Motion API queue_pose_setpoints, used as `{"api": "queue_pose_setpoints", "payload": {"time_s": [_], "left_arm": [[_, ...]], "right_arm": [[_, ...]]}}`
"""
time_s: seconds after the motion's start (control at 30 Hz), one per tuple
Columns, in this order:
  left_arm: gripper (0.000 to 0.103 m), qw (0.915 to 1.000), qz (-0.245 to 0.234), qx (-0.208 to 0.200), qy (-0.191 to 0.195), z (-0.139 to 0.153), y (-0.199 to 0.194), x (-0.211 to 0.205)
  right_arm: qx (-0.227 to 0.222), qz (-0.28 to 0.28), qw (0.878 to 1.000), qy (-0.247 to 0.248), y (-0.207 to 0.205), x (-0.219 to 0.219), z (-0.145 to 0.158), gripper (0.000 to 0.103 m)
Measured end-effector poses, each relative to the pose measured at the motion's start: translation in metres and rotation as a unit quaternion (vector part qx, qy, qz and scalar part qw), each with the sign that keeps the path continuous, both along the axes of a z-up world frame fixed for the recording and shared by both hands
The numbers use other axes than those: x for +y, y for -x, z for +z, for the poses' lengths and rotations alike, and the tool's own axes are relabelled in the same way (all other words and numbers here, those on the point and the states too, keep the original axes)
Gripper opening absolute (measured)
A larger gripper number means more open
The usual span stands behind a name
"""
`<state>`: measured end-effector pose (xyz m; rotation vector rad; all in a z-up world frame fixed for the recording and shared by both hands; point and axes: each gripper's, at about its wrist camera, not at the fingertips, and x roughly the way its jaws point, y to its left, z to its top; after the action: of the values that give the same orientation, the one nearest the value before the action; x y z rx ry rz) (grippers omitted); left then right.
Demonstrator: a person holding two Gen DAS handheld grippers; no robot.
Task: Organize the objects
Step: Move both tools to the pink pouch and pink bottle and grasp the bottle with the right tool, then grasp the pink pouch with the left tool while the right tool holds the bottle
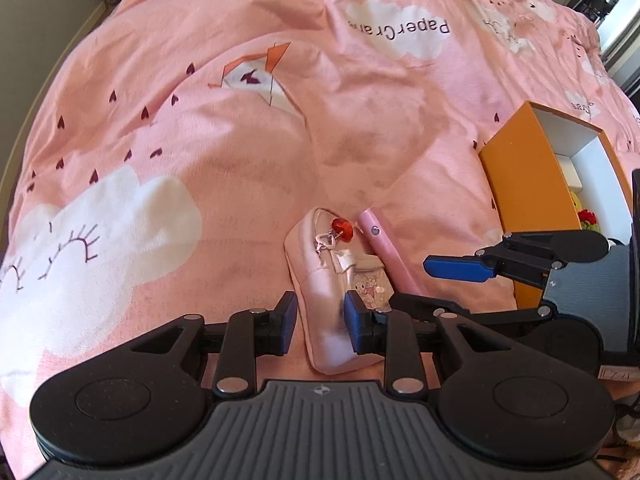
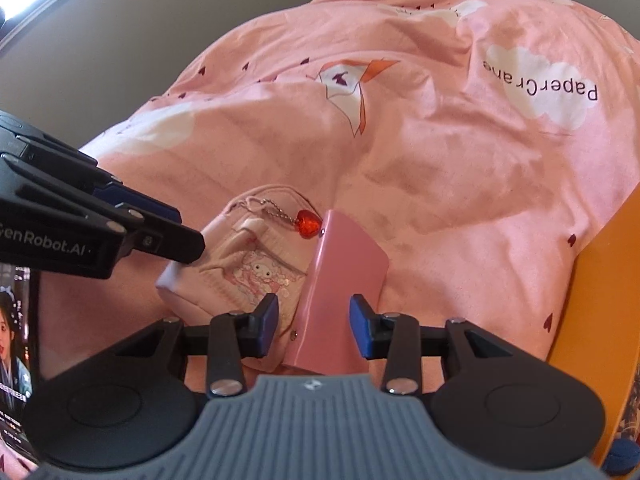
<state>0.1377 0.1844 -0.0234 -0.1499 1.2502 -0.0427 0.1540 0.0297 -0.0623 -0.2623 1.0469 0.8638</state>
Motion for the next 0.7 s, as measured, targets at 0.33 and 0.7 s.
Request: {"api": "queue_pose_setpoints", "payload": {"time_s": [0.33, 0.7], "left_arm": [[0.04, 0.9992, -0.001, 0.028, 0.029, -0.012, -0.018, 0.001], [0.06, 0.9978, 0.012, 0.041, 0.05, -0.021, -0.031, -0.006]], "right_arm": [[-0.004, -0.003, 1.0, 0.018, -0.006, 0.01, -0.009, 0.033], [0.01, -0.021, 0.999, 0.026, -0.025, -0.005, -0.007, 0.025]]}}
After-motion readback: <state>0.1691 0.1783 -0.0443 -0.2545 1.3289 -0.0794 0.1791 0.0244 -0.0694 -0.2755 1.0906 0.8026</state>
